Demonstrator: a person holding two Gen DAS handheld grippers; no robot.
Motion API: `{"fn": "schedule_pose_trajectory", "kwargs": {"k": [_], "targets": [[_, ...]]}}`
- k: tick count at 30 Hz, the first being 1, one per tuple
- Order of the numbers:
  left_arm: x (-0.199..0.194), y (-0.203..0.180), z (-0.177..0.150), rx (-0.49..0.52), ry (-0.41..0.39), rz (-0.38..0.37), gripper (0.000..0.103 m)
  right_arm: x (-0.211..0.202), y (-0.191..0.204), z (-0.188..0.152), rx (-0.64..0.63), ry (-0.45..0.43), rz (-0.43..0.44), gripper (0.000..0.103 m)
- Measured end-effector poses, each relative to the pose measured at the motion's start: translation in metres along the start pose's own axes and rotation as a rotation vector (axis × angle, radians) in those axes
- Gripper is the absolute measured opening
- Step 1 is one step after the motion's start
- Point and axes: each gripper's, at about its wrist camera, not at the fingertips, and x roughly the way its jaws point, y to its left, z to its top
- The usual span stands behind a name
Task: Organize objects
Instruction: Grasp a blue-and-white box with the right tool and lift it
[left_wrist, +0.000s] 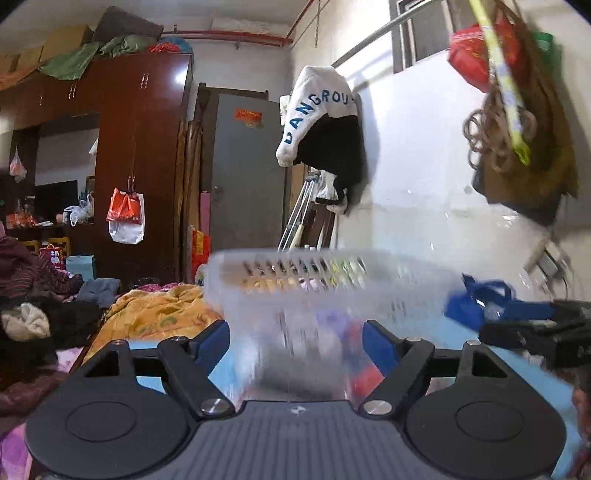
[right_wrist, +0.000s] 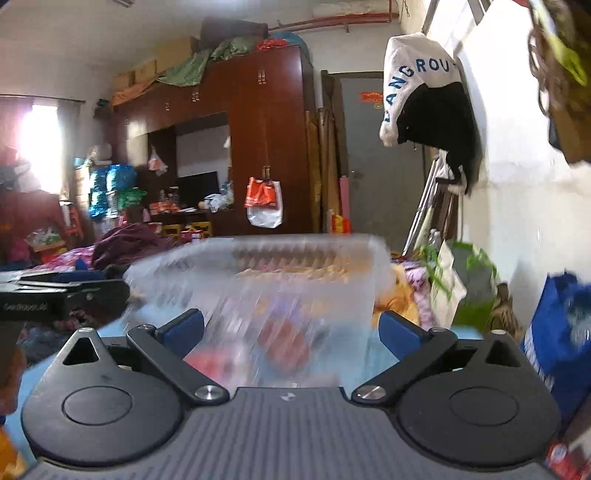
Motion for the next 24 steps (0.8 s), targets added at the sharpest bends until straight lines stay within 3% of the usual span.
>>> {"fn": "schedule_pose_trajectory", "kwargs": {"k": [4,8,12,13,16,19,21,24], "targets": [[-0.02,0.003,-0.027,-0.074,-0.007,-0.024,0.082,-0.034,0.015,-0.048,0.028,-0.015,0.034,0.103],[-0.034,-0.005,-0.041,-0.035,-0.037,0.023,0.082,-0.047,0.039,-0.057,-0.015,-0.073,0.024,0.103],[-0.034,-0.013,-0.042,0.0,-0.052,0.042,0.082,-0.045,0.062,-0.06,-0.085,-0.118,0.079,0.103],[-0.034,-0.013,-0.041,0.0,-0.051,0.047,0.082,-0.044,0.066,-0.062,-0.09,-0.108,0.096,0.1],[-0.031,-0.011,-0.046,0.0,-0.044,0.061,0.082,-0.031,0.07,-0.064,-0.105,-0.048,0.148,0.073],[-0.028,-0.012,-0.052,0.013,-0.027,0.059,0.082,-0.025,0.074,-0.067,-0.112,-0.024,0.175,0.063],[-0.027,-0.016,-0.054,0.035,-0.018,0.068,0.082,-0.02,0.073,-0.066,-0.114,-0.01,0.186,0.047],[-0.024,-0.024,-0.057,0.075,-0.001,0.071,0.082,-0.024,0.071,-0.067,-0.122,-0.02,0.199,0.042]]}}
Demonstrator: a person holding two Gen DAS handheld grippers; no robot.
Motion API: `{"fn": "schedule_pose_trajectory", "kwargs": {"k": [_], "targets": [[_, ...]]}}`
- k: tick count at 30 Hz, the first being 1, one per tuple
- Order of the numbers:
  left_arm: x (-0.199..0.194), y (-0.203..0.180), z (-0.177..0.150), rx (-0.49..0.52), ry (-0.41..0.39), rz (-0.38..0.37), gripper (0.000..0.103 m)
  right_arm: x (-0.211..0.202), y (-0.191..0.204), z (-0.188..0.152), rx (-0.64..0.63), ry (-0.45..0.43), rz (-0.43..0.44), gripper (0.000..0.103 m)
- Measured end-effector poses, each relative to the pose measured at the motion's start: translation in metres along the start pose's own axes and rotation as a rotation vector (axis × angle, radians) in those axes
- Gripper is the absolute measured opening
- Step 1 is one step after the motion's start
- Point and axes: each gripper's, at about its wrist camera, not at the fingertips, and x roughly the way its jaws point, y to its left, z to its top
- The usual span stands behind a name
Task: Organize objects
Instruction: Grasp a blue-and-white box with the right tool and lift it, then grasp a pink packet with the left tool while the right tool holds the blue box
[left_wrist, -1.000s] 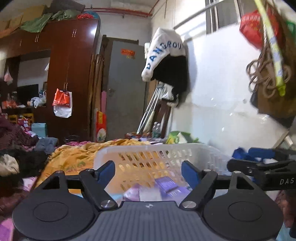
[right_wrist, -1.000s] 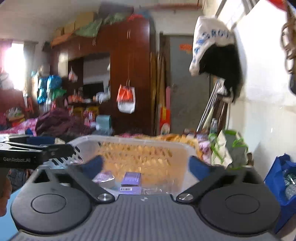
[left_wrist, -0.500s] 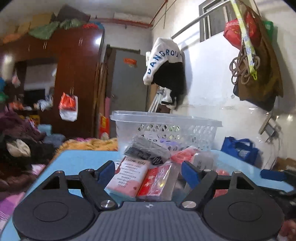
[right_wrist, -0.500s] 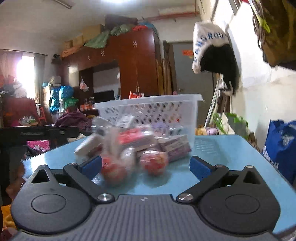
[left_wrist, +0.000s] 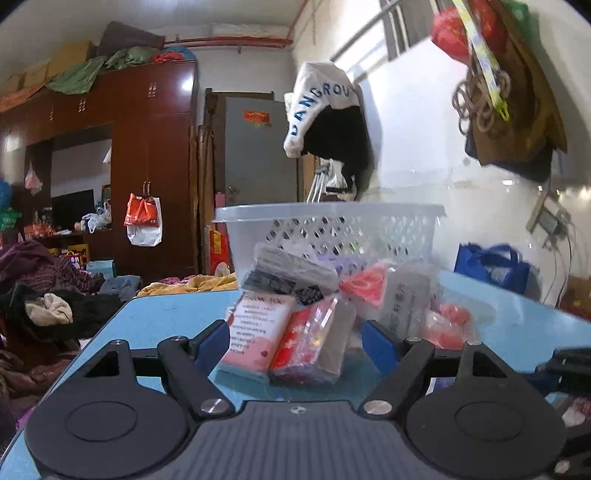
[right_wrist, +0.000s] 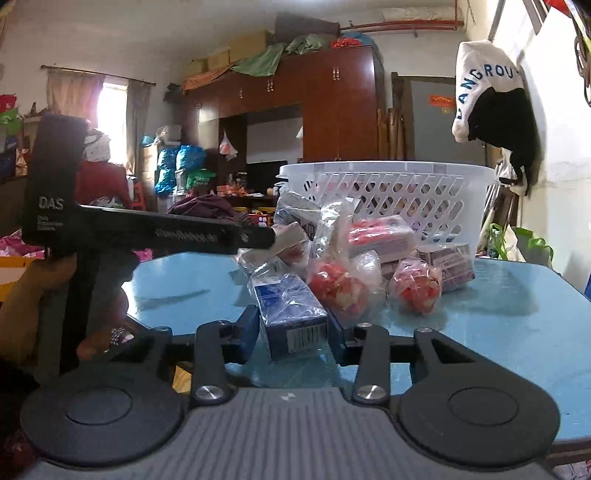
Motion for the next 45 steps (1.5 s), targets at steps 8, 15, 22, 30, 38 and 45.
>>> {"fn": "schedule_pose_trajectory", "kwargs": {"k": [8,15,22,30,38,45], "targets": [[0.009,-0.023,-0.002,0.091,0.04,0.048,0.082,-0.025,-0.022,0.017,0.012,-0.111,-0.071,0.042],[0.019,-0.026,-0.008,0.104,0.09,0.064,0.043,-0.025,-0.04,0.025,0.033,-0.126,-0.122,0.042],[0.015,-0.026,-0.008,0.092,0.069,0.05,0.038,-0.023,-0.048,0.024,0.049,-0.124,-0.145,0.042],[0.01,-0.019,-0.004,0.058,0.035,0.043,0.033,-0.023,-0.054,0.019,0.069,-0.113,-0.162,0.041],[-0.003,-0.013,0.0,0.039,-0.025,0.043,0.032,-0.025,-0.061,0.021,0.072,-0.116,-0.192,0.04],[-0.014,-0.006,0.006,0.005,-0.087,0.039,0.031,-0.026,-0.063,0.023,0.075,-0.119,-0.207,0.04]]}}
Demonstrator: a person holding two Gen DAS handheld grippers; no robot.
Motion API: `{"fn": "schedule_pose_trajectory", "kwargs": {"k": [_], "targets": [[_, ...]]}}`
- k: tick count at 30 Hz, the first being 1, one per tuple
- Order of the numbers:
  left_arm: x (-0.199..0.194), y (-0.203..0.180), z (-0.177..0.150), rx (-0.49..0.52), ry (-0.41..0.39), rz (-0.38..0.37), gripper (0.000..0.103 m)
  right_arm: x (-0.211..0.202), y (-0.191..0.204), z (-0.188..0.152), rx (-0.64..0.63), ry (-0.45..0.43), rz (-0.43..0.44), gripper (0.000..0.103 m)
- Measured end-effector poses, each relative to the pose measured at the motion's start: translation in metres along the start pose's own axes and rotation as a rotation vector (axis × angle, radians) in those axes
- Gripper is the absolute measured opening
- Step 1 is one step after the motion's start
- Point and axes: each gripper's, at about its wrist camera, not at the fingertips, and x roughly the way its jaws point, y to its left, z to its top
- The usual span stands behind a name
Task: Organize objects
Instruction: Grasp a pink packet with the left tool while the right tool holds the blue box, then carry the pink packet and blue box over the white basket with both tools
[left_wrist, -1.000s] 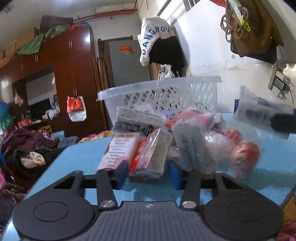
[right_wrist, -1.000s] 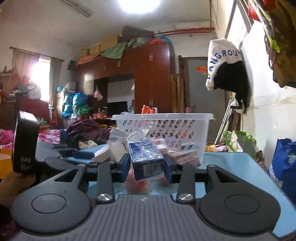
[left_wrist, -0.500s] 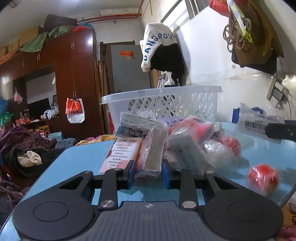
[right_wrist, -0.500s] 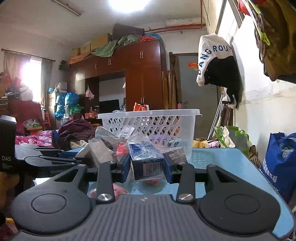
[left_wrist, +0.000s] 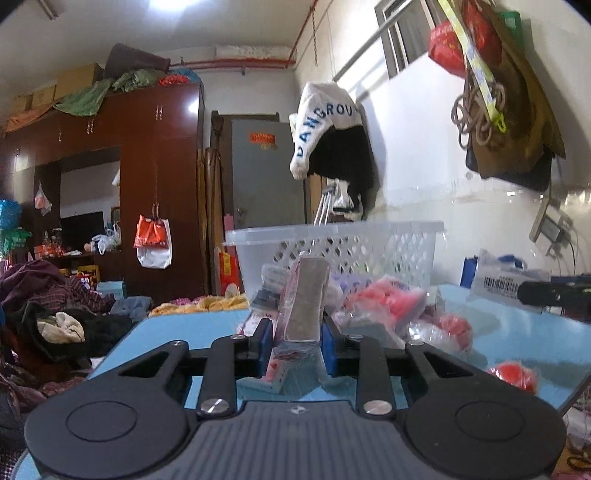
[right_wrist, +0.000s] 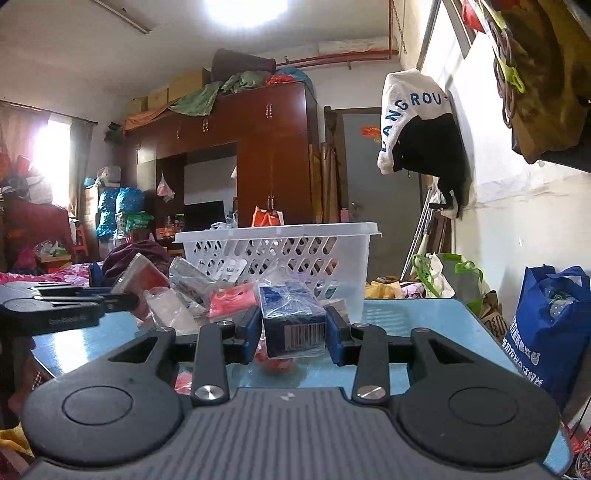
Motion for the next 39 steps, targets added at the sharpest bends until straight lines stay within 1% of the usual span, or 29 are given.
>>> {"fn": "schedule_pose_trajectory", "kwargs": {"k": [6,11,17,21,23,25,28,29,31,34,36,39], "targets": [[-0.008,0.005,0.008,-0.028,-0.052,0.005,0.031,0.0,-0.002,0.005,0.006,-0.006,-0.003,0.04],[-0.012,0.006,0.023,-0.042,-0.088,-0.026,0.031,0.005,0.0,0.019,-0.005,-0.023,-0.003,0.04],[0.001,0.01,0.057,-0.07,-0.12,-0.083,0.031,0.022,-0.001,0.053,-0.016,-0.059,0.001,0.039],[0.016,0.011,0.079,-0.092,-0.118,-0.123,0.031,0.04,-0.003,0.072,-0.019,-0.047,0.014,0.039],[0.029,0.011,0.093,-0.103,-0.111,-0.133,0.031,0.052,-0.002,0.085,-0.037,-0.04,0.001,0.039],[0.042,0.01,0.106,-0.11,-0.093,-0.137,0.031,0.062,-0.003,0.095,-0.035,-0.044,0.001,0.039],[0.067,0.006,0.119,-0.111,-0.052,-0.131,0.031,0.083,-0.001,0.109,-0.07,-0.049,-0.053,0.039],[0.078,0.004,0.123,-0.115,-0.027,-0.125,0.031,0.091,-0.002,0.112,-0.071,-0.043,-0.056,0.039],[0.099,0.004,0.125,-0.133,0.024,-0.123,0.031,0.111,-0.005,0.116,-0.071,0.003,-0.069,0.039],[0.127,0.004,0.125,-0.138,0.082,-0.081,0.031,0.134,-0.008,0.113,-0.07,0.056,-0.094,0.039],[0.141,0.008,0.122,-0.158,0.12,-0.078,0.031,0.141,-0.009,0.109,-0.072,0.077,-0.109,0.039],[0.148,0.011,0.118,-0.172,0.139,-0.087,0.032,0.14,-0.01,0.103,-0.061,0.089,-0.108,0.039]]}}
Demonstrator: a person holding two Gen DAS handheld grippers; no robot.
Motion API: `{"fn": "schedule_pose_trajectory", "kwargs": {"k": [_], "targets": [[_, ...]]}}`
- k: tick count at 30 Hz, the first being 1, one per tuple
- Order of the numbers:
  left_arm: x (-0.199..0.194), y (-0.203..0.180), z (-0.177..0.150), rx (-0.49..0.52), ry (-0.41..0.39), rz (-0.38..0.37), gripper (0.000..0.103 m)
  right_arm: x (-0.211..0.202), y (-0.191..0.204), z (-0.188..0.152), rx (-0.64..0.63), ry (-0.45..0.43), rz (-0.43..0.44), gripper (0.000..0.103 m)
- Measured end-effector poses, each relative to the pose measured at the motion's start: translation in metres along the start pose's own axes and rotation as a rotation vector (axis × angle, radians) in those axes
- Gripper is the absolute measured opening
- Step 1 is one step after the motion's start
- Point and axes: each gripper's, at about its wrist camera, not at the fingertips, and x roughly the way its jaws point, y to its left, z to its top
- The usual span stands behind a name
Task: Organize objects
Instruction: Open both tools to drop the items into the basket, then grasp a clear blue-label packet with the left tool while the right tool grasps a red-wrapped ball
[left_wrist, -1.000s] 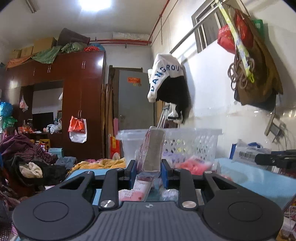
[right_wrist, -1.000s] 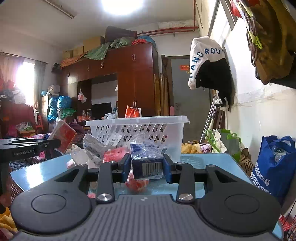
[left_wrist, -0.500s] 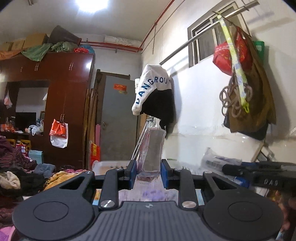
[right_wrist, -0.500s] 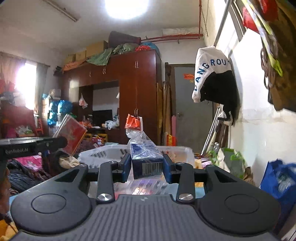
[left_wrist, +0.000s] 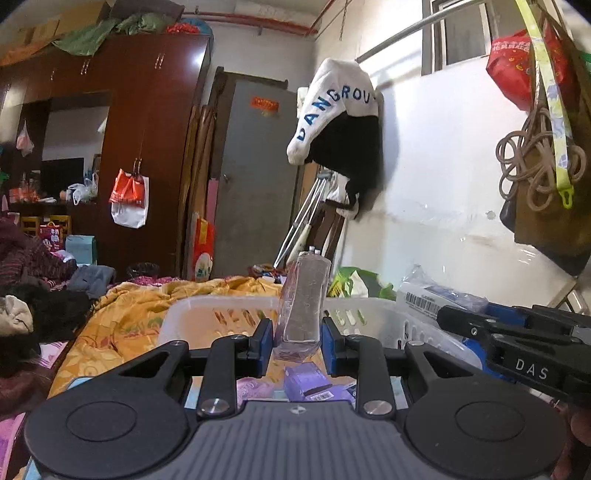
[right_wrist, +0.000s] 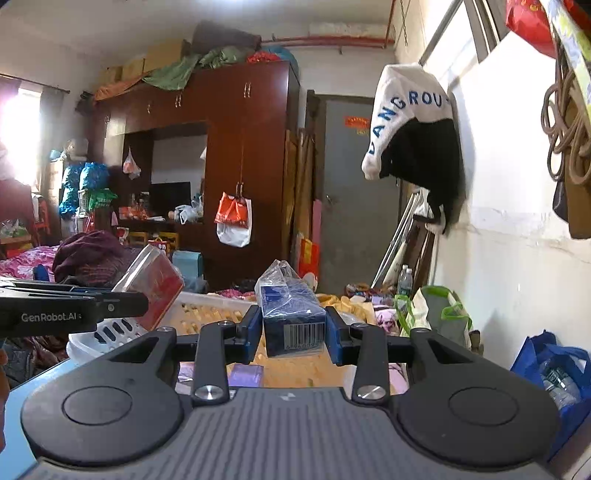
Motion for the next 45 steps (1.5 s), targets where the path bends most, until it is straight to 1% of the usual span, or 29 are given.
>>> {"fn": "schedule_pose_trajectory", "kwargs": {"k": [2,3,4,5,6,7,8,9,11,13,15,16,19,21,24,26,28,30,34,36,38,39,41,43,45], "targets": [[-0.002,0.002,-0.002,-0.01,-0.006,-0.01,0.033,-0.001,-0.002,-0.001,0.006,0.001,0.002,0.039],[-0.002,0.003,-0.002,-0.012,-0.008,-0.01,0.035,0.0,-0.003,0.0,0.009,0.002,0.008,0.04],[-0.002,0.002,-0.001,-0.013,-0.012,-0.014,0.045,0.001,-0.004,0.001,0.014,0.002,0.012,0.04],[-0.002,0.001,-0.001,-0.003,-0.017,-0.021,0.053,0.002,-0.005,0.001,0.02,0.009,0.015,0.054],[-0.001,-0.002,-0.001,0.014,-0.021,-0.018,0.071,0.001,-0.006,0.001,0.027,0.011,0.014,0.066],[-0.003,-0.006,-0.001,0.036,-0.038,0.003,0.074,0.0,-0.007,0.002,0.035,-0.003,0.013,0.091],[-0.008,-0.009,-0.003,0.062,-0.061,0.029,0.074,-0.006,-0.008,-0.001,0.042,-0.021,0.015,0.103],[-0.012,-0.011,-0.005,0.077,-0.073,0.041,0.074,-0.013,-0.008,-0.004,0.049,-0.033,0.024,0.103],[-0.019,-0.014,-0.006,0.087,-0.081,0.032,0.075,-0.019,-0.011,-0.006,0.07,-0.031,0.045,0.103],[-0.027,-0.016,-0.01,0.098,-0.086,0.03,0.079,-0.026,-0.01,-0.01,0.071,-0.027,0.053,0.103],[-0.034,-0.02,-0.014,0.111,-0.094,0.033,0.08,-0.034,-0.007,-0.016,0.052,-0.011,0.051,0.103],[-0.037,-0.02,-0.018,0.109,-0.094,0.025,0.08,-0.038,-0.006,-0.019,0.04,-0.003,0.043,0.103],[-0.052,-0.015,-0.031,0.081,-0.093,-0.005,0.08,-0.061,-0.002,-0.037,0.026,-0.02,0.034,0.103],[-0.066,-0.009,-0.042,0.054,-0.095,-0.02,0.08,-0.082,-0.002,-0.054,0.053,-0.025,0.062,0.103],[-0.089,-0.002,-0.062,0.021,-0.09,-0.029,0.085,-0.106,0.0,-0.077,0.082,-0.021,0.122,0.103],[-0.102,-0.003,-0.078,0.034,-0.081,-0.037,0.085,-0.122,0.005,-0.096,0.088,-0.019,0.169,0.103],[-0.112,-0.003,-0.093,0.042,-0.076,-0.029,0.085,-0.133,0.009,-0.112,0.092,-0.028,0.224,0.103],[-0.117,-0.004,-0.105,0.039,-0.072,-0.036,0.085,-0.137,0.015,-0.122,0.077,-0.028,0.255,0.103],[-0.116,-0.002,-0.116,0.019,-0.051,-0.06,0.085,-0.137,0.023,-0.127,0.039,-0.031,0.273,0.102],[-0.11,-0.003,-0.118,0.016,-0.043,-0.078,0.085,-0.132,0.027,-0.129,0.015,-0.023,0.277,0.099],[-0.106,-0.003,-0.125,0.019,-0.028,-0.084,0.085,-0.129,0.032,-0.134,-0.002,-0.01,0.279,0.088],[-0.104,-0.004,-0.128,0.023,-0.02,-0.087,0.085,-0.125,0.033,-0.135,-0.004,-0.004,0.281,0.085],[-0.101,-0.007,-0.133,0.027,-0.011,-0.088,0.085,-0.124,0.034,-0.14,-0.001,0.01,0.288,0.074],[-0.096,-0.01,-0.135,0.028,0.001,-0.089,0.085,-0.124,0.031,-0.144,0.02,0.005,0.289,0.067],[-0.094,-0.013,-0.137,0.031,0.006,-0.096,0.085,-0.124,0.028,-0.145,0.022,0.0,0.292,0.067]]}}
